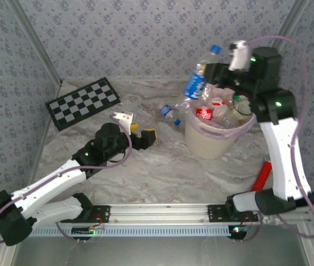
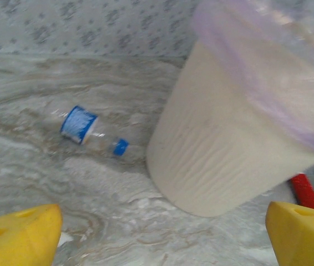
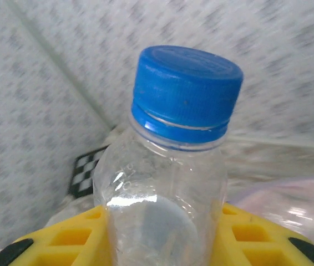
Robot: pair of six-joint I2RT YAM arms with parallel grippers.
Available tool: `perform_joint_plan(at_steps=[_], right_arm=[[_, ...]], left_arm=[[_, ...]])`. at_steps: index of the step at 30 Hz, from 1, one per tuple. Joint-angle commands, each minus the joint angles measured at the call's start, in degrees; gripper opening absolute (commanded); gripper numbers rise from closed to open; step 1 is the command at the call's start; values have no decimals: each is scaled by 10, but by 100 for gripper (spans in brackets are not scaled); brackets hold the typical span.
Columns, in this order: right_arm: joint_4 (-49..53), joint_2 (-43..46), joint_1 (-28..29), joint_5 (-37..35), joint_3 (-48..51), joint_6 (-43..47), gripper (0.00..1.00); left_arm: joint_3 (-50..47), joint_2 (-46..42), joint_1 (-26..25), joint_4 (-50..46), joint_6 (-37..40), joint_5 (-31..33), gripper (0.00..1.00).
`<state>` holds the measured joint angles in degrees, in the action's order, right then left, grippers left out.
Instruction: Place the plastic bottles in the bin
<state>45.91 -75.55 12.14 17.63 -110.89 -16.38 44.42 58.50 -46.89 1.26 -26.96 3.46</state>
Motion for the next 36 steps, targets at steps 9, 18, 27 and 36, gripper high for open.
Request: perform_joint_plan(at_steps=[9,18,27,36], right_arm=[[115,35,-112,-120,29,81,33],[160,-58,-97,-129,29,117,32],[148,-97,-55,-147,121,103,31],[147,-127,-43,-129,169,70,41]], left_arm=[[100,181,27,-92,-77,17,95],[92,178,29,-113,-99,30,95],[128,206,46,-145,-137,43,94],[240,321,57,-192,-176,76,97]])
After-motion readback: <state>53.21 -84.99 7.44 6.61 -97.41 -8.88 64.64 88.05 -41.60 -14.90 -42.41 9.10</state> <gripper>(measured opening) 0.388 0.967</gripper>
